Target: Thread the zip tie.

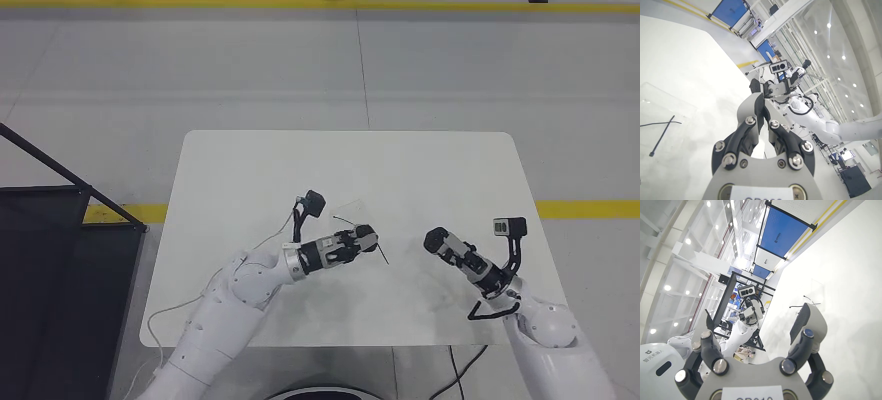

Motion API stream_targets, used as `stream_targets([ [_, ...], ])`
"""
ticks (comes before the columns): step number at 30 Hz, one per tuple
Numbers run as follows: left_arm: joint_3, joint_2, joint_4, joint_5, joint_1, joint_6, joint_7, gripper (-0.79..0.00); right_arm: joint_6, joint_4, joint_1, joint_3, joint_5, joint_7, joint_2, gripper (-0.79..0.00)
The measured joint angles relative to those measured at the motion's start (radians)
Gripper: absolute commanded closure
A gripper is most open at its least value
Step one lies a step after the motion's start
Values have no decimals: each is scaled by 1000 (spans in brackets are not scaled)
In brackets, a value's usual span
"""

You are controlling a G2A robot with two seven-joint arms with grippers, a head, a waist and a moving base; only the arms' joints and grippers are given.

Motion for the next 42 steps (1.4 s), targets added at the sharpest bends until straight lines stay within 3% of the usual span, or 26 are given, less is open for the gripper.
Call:
stream_targets([
  [5,-32,17,-32,-20,23,-18,-45,0,11,-1,-2,4,7,5,1,-785],
  [10,-88,33,-95,7,75,16,-14,0,11,-1,-2,4,7,4,1,-785],
  [20,-84,34,-106,14,78,25,-13,0,8,-31,-3,-6,-38,-11,0,-785],
  [25,-121,44,-141,7,82,42,7,0,13,-121,-17,-29,-294,-119,-3,-785],
  [29,-212,66,-161,-40,125,22,-20,0,26,-202,-43,-45,-513,-229,-7,-785],
  [32,-283,83,-180,-66,167,21,-35,0,27,-287,-67,-67,-759,-324,-10,-785],
  [37,-357,100,-181,-111,208,40,-44,0,275,-418,-116,-186,-1211,-480,-28,-785],
  [39,-364,102,-179,-122,210,45,-46,0,293,-415,-115,-180,-1265,-478,-28,-785],
  [42,-363,102,-179,-121,209,45,-47,0,260,-413,-114,-173,-1213,-476,-28,-785],
])
